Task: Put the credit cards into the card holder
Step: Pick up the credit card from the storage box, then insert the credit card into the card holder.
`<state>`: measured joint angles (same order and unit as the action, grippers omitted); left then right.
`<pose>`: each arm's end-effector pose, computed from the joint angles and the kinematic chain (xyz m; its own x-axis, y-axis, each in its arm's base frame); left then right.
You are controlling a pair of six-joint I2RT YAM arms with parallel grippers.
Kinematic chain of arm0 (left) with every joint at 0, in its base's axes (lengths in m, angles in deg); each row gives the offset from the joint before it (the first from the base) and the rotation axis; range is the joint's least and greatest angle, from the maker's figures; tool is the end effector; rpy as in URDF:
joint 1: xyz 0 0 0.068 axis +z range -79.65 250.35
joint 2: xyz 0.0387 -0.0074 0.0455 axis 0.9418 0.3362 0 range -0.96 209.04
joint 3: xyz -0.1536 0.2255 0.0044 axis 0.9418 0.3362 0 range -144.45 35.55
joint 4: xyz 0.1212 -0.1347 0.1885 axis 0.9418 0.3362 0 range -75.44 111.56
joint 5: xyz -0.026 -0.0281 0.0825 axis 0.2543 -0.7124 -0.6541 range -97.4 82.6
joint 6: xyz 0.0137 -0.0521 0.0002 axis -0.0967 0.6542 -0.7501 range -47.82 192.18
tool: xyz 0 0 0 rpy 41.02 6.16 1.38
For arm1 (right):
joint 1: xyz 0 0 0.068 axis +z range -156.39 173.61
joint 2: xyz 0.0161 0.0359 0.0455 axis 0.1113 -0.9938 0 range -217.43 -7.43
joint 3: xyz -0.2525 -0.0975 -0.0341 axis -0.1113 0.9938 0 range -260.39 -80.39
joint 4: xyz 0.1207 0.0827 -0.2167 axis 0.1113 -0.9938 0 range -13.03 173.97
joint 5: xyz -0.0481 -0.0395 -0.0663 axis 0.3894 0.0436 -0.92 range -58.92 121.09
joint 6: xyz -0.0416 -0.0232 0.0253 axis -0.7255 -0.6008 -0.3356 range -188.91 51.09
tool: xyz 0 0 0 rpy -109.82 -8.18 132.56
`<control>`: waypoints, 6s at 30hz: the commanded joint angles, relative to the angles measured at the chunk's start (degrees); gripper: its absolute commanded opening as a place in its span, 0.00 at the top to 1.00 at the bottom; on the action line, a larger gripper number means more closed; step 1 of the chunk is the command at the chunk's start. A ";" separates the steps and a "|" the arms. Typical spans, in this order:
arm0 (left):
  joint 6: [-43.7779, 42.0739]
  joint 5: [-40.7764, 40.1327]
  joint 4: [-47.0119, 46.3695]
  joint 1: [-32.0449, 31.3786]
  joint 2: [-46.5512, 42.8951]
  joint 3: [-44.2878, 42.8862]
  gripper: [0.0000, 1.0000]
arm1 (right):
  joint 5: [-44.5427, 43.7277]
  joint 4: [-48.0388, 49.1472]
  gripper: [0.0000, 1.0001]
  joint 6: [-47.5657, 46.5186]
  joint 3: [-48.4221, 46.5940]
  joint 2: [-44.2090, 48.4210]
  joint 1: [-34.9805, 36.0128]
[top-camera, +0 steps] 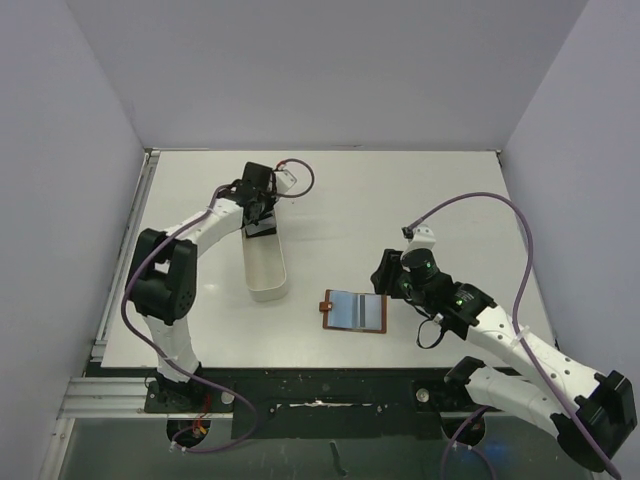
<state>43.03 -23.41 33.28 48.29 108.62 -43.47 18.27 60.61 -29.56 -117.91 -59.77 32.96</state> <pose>0.3935 -0.1489 0.2075 -0.5187 0.7156 -0.4678 0.5120 0.6982 0.5004 0.1570 0.1184 0.2507 -0.6762 0.2451 -0.6948 -0.0708 0.9171 0.3924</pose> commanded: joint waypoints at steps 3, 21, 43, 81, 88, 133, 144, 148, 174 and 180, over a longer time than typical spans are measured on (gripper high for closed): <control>7.91 -0.80 3.42 0.07 -7.37 -2.95 1.00 | -0.70 1.73 0.53 -0.86 -2.53 3.54 -0.31; 42.68 29.67 4.51 0.18 -32.52 10.58 1.00 | 10.44 13.62 0.53 10.81 -0.23 7.06 -0.33; 92.44 60.12 -50.47 -10.92 -49.95 49.77 1.00 | 24.39 42.09 0.51 18.00 4.75 -0.82 0.45; 78.40 44.32 -37.19 -17.82 -47.53 54.66 0.64 | 14.89 17.32 1.00 8.09 7.74 7.70 0.74; 70.74 34.97 -28.92 -22.26 -41.78 50.36 0.70 | 10.34 13.70 1.00 5.43 7.79 7.95 -1.02; 65.80 15.73 -32.05 -36.06 -21.52 45.16 0.95 | 26.27 45.43 1.00 6.37 20.22 -14.52 -15.69; 66.26 15.46 -31.99 -36.98 -21.54 45.05 0.94 | 29.06 52.23 1.00 8.27 22.47 -17.19 -16.00; 66.46 15.44 -31.82 -37.45 -21.25 44.74 0.94 | 29.99 54.18 1.00 9.46 23.37 -17.77 -16.00; 66.73 13.37 -31.06 -38.32 -20.73 44.78 0.94 | 32.45 62.48 1.00 14.43 26.45 -22.57 -15.98; 66.24 13.00 -30.25 -38.32 -21.03 44.41 0.94 | 33.15 64.79 1.00 15.96 27.01 -24.41 -16.03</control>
<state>110.42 -9.84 1.82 10.43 86.52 2.67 50.09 120.63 -14.65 -91.57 -83.53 17.14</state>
